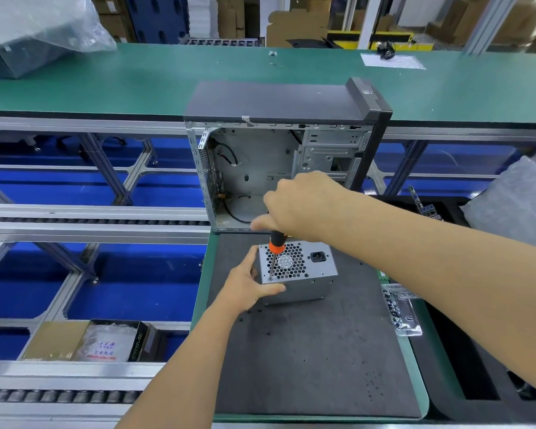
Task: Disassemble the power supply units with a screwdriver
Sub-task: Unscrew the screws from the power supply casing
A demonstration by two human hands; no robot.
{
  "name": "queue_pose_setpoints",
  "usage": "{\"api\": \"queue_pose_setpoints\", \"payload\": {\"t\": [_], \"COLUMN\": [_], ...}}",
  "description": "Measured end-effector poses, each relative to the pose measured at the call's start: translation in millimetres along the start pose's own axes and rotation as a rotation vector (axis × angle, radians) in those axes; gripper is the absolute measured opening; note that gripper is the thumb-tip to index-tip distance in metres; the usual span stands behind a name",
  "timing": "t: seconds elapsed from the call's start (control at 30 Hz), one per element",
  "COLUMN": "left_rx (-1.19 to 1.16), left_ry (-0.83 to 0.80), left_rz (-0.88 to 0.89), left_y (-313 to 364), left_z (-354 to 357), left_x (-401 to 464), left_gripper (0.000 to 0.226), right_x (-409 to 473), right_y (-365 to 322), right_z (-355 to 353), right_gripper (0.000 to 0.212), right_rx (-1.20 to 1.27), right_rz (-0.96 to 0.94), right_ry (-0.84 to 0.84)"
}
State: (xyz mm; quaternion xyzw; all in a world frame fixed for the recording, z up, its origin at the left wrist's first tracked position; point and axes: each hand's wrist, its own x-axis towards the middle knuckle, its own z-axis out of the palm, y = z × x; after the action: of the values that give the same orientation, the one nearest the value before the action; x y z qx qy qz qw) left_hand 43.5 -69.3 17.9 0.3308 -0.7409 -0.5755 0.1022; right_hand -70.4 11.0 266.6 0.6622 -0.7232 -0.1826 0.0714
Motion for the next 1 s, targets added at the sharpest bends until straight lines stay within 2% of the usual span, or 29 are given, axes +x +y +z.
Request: {"api": "queue_pose_setpoints", "payload": {"t": [0.1,0.2,0.27,0.33,0.37,0.4,0.47,0.53,0.57,0.67,0.73,0.77,0.83,0.9,1.0], "left_rx": [0.033,0.054,0.060,0.046,0.041,0.044,0.059,0.058,0.052,0.038,0.021,0.012,0.019,0.029,0.039], "left_ry": [0.005,0.011,0.014,0.007,-0.002,-0.006,-0.001,0.002,-0.001,0.000,0.003,-0.005,-0.018,-0.007,0.005], "left_rz": [0.020,0.038,0.042,0.019,0.015,0.016,0.026,0.039,0.043,0.045,0.023,0.015,0.019,0.018,0.019], "left_y": [2,0,1,1,0,0,1,5,5,2,0,0,-1,0,0], "left_z": [-1,-3,-2,-1,-1,-1,-1,-2,-3,-1,0,0,0,0,-2], "left_x": [-2,-2,-1,0,0,0,-1,-3,-4,-3,-1,0,0,-1,-2], "left_gripper": [0.082,0.078,0.080,0.088,0.089,0.087,0.083,0.080,0.080,0.078,0.082,0.084,0.083,0.083,0.078], "right_x": [0,-2,-4,-5,-5,-4,-3,-3,-3,-4,-4,-3,-3,-4,-8], "right_y": [2,6,2,-3,-4,-6,-5,-3,-2,-3,-6,-6,-3,2,1], "right_z": [1,-1,-2,-3,-5,-5,-3,-1,1,0,0,-2,-1,-1,-2], "right_gripper": [0.030,0.029,0.039,0.064,0.070,0.069,0.051,0.026,0.023,0.034,0.053,0.057,0.047,0.024,0.034], "right_rx": [0.179,0.416,0.388,0.259,0.194,0.143,0.117,0.226,0.289,0.371,0.273,0.176,0.090,0.234,0.431], "right_rz": [-0.151,-0.219,-0.146,0.005,0.048,0.048,-0.040,-0.182,-0.228,-0.185,-0.038,0.010,-0.038,-0.169,-0.179], "right_ry": [-0.028,-0.097,-0.105,-0.091,-0.076,-0.053,-0.020,-0.036,-0.055,-0.093,-0.082,-0.060,-0.019,-0.067,-0.129]}}
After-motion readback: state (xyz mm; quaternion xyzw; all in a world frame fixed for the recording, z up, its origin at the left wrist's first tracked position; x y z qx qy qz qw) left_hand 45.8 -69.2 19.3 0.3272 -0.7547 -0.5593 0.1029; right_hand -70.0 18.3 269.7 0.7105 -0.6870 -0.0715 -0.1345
